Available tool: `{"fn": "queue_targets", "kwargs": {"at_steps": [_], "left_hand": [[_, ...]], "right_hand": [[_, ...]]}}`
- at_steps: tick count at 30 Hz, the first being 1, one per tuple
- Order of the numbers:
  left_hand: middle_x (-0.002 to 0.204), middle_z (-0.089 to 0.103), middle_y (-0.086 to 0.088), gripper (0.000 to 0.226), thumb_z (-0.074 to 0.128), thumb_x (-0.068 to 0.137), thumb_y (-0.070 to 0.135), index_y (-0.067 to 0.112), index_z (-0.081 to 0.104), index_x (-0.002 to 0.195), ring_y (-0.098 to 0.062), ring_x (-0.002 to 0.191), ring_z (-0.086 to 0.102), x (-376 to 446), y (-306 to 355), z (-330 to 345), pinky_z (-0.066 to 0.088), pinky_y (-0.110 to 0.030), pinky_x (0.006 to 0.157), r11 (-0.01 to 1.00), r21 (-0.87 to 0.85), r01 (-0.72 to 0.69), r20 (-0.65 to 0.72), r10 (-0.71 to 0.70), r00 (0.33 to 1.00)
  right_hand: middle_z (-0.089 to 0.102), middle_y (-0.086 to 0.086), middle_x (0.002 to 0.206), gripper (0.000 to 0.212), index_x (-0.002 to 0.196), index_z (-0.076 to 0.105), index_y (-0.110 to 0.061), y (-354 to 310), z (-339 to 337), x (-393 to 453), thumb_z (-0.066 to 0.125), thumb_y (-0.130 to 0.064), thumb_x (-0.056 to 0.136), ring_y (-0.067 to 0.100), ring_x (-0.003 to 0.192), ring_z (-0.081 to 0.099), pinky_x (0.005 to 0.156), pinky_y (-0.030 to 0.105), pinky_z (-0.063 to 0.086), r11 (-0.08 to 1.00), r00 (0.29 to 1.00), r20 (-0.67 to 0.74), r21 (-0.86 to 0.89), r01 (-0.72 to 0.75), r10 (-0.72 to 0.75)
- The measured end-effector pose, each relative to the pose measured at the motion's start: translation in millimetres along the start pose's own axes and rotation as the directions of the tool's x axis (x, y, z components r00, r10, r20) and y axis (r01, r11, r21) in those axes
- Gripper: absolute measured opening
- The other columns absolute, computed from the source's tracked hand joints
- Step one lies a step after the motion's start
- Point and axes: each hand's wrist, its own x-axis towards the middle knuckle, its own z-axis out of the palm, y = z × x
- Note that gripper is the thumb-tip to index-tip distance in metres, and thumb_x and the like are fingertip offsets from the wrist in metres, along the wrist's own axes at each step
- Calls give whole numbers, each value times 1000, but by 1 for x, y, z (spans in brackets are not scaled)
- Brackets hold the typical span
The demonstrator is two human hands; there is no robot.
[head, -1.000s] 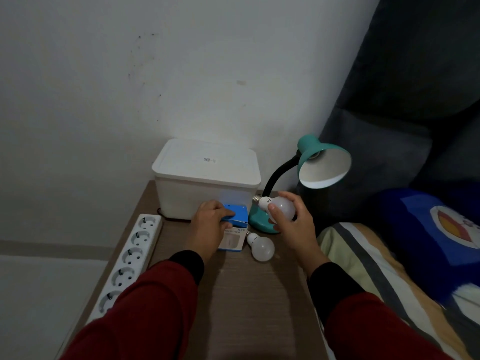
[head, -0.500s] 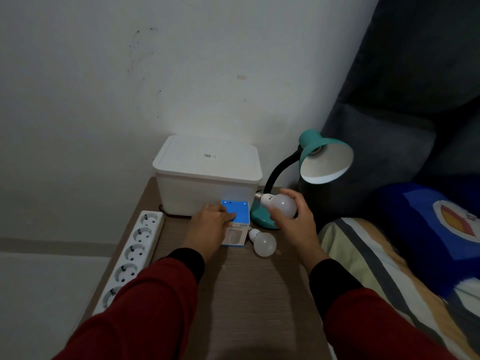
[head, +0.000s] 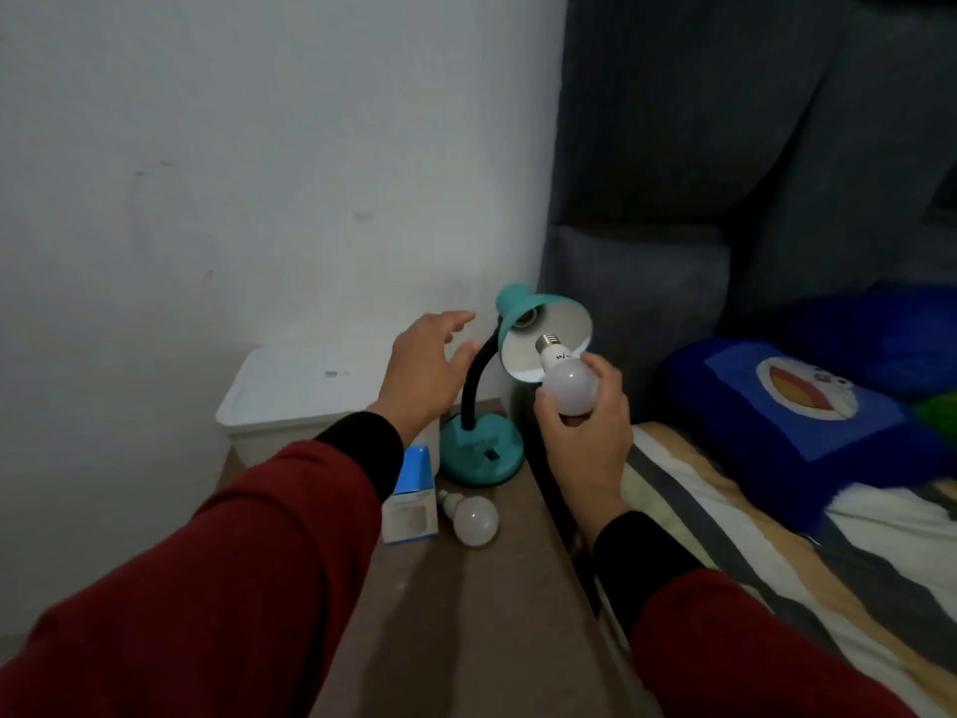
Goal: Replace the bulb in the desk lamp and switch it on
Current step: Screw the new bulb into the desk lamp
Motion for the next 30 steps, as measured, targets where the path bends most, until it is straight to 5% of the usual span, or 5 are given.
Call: {"fn": "queue_targets", "kwargs": {"at_steps": [7, 14, 20, 26, 30], "left_hand": [[137, 54, -8, 42, 55, 93, 14, 16, 50, 135, -21, 126, 51, 31, 36, 23, 30, -19, 106, 985, 27, -170, 109, 166, 980], [129, 62, -11, 38, 51, 93, 1, 17, 59, 126, -21, 118, 58, 36, 29, 28, 24, 2, 90, 992, 1, -129, 87, 129, 988], [128, 62, -10, 37, 50, 93, 0, 17, 62, 124, -19, 116, 58, 40, 29, 30, 22, 8, 87, 995, -30, -99, 86, 102, 991], [126, 63, -10, 36, 50, 93, 0, 15, 62, 123, -20, 117, 58, 42, 29, 30, 23, 1, 91, 995, -32, -92, 63, 94, 994], [124, 64, -11, 36, 50, 93, -2, 14, 63, 122, -19, 114, 58, 41, 29, 30, 22, 14, 84, 994, -34, -100, 57, 102, 993]], "right_hand": [[46, 12, 131, 61, 131, 46, -23, -1, 12, 39, 73, -23, 76, 24, 113, 50, 84, 17, 31, 992, 981, 152, 9, -124, 122], [39, 14, 136, 63, 136, 42, -20, -3, 30, 55, 66, -11, 79, 28, 121, 45, 85, 17, 29, 984, 962, 214, 21, -178, 169], [53, 14, 132, 62, 135, 44, -16, -5, 43, 60, 70, -29, 80, 29, 120, 52, 98, 33, 43, 970, 961, 173, 77, -230, 214], [47, 17, 130, 61, 133, 48, -8, -7, 50, 62, 65, -41, 84, 32, 118, 51, 98, 34, 42, 938, 941, 124, 112, -327, 313], [50, 17, 136, 61, 142, 34, -21, -8, 48, 61, 59, -38, 89, 32, 124, 49, 101, 35, 40, 925, 939, 137, 176, -335, 314]]}}
